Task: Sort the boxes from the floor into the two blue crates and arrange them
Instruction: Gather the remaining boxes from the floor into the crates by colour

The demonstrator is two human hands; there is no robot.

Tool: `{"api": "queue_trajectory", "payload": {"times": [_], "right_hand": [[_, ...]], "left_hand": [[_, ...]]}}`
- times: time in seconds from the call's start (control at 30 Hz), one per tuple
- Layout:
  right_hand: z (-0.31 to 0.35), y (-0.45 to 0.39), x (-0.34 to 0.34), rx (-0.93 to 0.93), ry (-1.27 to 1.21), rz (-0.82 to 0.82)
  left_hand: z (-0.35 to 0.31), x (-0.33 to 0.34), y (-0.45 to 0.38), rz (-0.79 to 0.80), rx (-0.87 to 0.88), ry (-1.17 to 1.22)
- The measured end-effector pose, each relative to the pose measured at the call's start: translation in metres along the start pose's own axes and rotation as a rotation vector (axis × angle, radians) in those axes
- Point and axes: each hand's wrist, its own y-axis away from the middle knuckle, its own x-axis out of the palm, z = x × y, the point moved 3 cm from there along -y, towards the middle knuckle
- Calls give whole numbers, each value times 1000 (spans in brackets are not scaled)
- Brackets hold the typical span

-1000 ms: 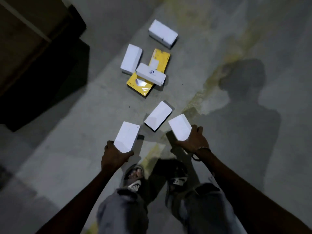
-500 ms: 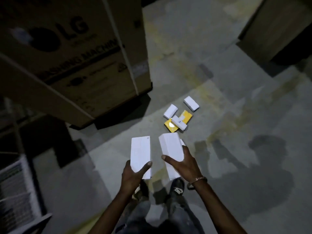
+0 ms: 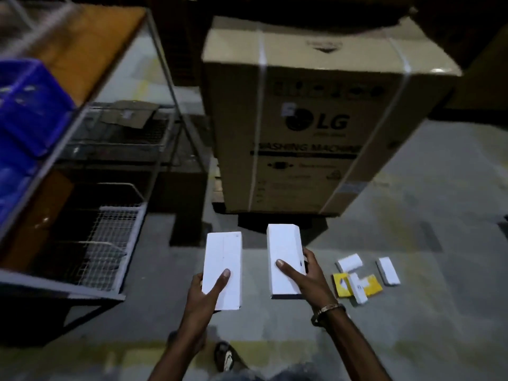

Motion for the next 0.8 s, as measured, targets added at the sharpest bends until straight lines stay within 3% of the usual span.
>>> {"api": "queue_trajectory", "payload": {"times": [0.4, 0.8], "right_hand": [[99, -37, 211, -106, 160, 341], [226, -169, 417, -243, 269, 663]], "left_hand": [[-47, -168, -40, -259, -22, 443], [-145, -288, -150, -557, 42, 665]]}}
